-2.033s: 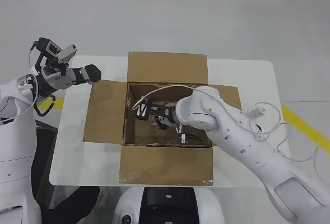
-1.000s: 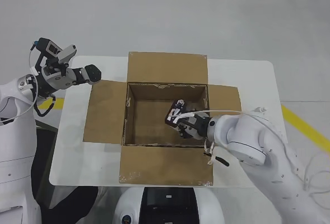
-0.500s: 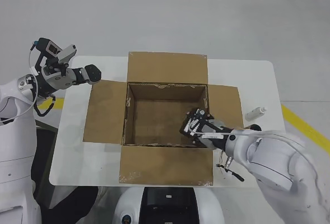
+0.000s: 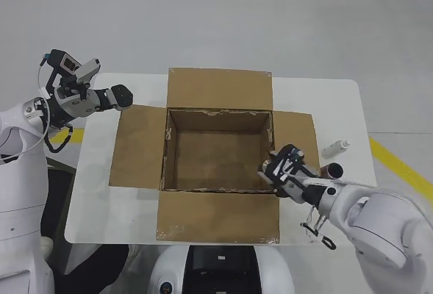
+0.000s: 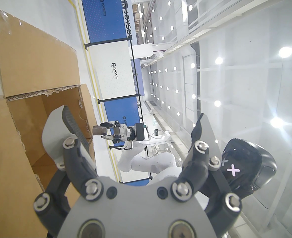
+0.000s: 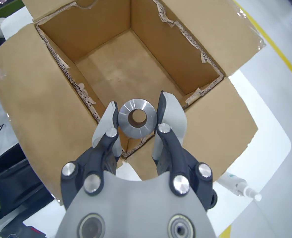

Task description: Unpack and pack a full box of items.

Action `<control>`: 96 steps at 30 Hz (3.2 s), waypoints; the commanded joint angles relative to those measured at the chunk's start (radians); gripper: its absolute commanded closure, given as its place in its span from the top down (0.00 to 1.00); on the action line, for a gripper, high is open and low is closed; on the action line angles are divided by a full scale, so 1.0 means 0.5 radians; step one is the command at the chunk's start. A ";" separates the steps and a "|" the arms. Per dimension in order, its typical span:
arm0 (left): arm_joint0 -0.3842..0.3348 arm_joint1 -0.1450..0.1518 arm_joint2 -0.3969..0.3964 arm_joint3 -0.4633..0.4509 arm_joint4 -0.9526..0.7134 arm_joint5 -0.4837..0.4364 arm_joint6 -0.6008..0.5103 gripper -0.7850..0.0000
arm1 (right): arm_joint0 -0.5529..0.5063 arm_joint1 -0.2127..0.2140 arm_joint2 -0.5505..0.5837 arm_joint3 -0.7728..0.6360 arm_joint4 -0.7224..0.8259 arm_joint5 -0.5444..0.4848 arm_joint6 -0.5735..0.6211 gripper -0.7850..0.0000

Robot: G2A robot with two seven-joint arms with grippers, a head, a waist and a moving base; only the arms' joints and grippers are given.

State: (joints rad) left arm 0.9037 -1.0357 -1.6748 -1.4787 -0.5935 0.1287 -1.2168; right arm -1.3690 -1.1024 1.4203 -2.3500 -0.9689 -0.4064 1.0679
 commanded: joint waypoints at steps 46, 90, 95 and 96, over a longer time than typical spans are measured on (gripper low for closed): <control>0.000 0.000 0.000 0.000 0.000 0.000 0.000 1.00 | -0.669 0.055 0.700 0.000 0.094 -0.236 -0.472 0.00; 0.000 0.000 0.000 0.000 0.000 0.000 0.000 1.00 | -0.669 0.055 0.700 0.000 0.094 -0.236 -0.472 0.00; 0.000 0.000 0.000 0.000 0.000 0.000 0.000 1.00 | -0.669 0.055 0.700 0.000 0.094 -0.236 -0.472 0.00; 0.000 0.000 0.000 0.000 0.000 0.000 0.000 1.00 | -0.669 0.055 0.700 0.000 0.094 -0.236 -0.472 0.00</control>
State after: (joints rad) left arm 0.9037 -1.0357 -1.6748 -1.4787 -0.5935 0.1287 -1.2169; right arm -1.7037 -1.0748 1.7703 -2.3500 -0.9221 -0.5244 0.8320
